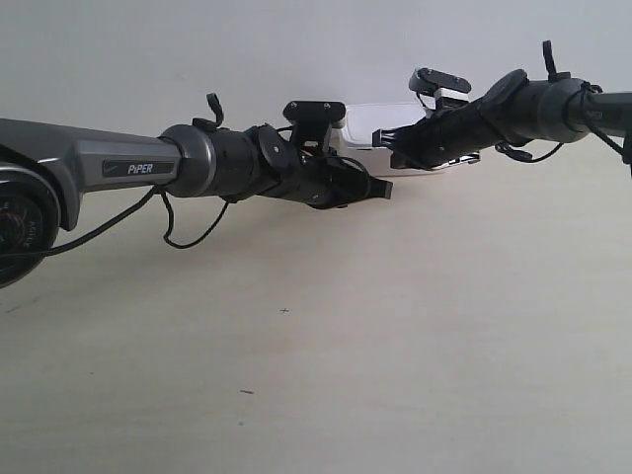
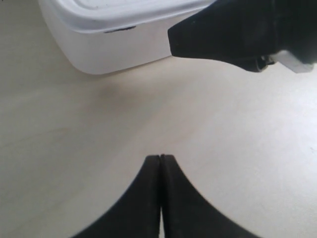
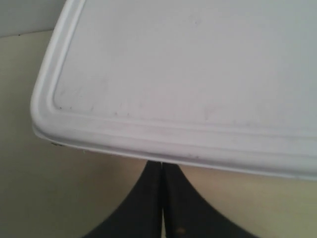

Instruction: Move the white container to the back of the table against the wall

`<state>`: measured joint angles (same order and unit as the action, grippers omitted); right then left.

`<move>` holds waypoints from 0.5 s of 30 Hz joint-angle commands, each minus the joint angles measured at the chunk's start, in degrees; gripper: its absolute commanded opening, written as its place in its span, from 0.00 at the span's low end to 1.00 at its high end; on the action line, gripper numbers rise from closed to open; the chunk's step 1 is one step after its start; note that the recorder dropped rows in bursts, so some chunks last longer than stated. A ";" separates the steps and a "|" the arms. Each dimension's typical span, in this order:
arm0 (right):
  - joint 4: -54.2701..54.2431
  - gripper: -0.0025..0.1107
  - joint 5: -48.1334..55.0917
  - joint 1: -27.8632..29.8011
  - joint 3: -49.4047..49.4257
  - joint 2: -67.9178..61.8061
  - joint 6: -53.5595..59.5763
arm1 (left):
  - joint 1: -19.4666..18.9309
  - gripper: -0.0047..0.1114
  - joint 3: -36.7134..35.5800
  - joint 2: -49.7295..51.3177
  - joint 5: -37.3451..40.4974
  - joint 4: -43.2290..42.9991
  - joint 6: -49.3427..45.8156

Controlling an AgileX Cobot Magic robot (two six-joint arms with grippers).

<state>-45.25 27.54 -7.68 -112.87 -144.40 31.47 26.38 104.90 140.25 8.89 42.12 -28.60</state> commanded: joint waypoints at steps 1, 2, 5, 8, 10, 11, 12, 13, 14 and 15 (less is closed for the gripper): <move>0.96 0.02 -1.83 -0.24 -0.83 0.18 -0.07 | -0.11 0.04 0.31 0.19 0.33 -0.01 -1.24; 1.56 0.02 -1.96 -0.27 -0.83 0.18 -0.07 | -0.11 0.04 0.31 0.19 0.45 -0.01 -1.25; 1.91 0.02 -1.83 -0.27 -0.83 0.18 -0.07 | -0.11 0.04 0.31 0.19 0.45 -0.01 -1.25; 1.91 0.02 -1.72 -0.27 -0.83 0.18 -0.07 | -0.11 0.04 0.31 0.19 0.45 -0.01 -1.25; 1.91 0.02 -0.94 -0.27 -0.83 0.18 -0.07 | -0.11 0.04 0.31 0.19 0.45 -0.01 -1.25; 1.91 0.02 -0.16 -0.27 -0.83 0.18 -0.07 | -0.11 0.04 0.31 0.19 0.45 -0.01 -1.25; 1.91 0.02 0.66 -0.27 -0.83 0.18 -0.07 | -0.11 0.04 0.31 0.19 0.58 -0.01 -1.25; 2.20 0.02 1.45 -0.27 -0.83 0.18 -0.07 | -0.11 0.04 0.31 0.19 0.58 -0.01 -1.25; 2.44 0.02 2.07 -0.27 -0.83 0.18 -0.07 | -0.11 0.04 0.31 0.19 0.58 -0.01 -1.25; 2.54 0.02 2.92 -0.27 -0.83 0.18 -0.07 | -0.11 0.04 0.31 0.19 0.70 -0.01 -1.25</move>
<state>-43.54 28.69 -7.92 -112.99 -144.40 31.33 26.38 104.90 140.25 9.32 42.12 -29.58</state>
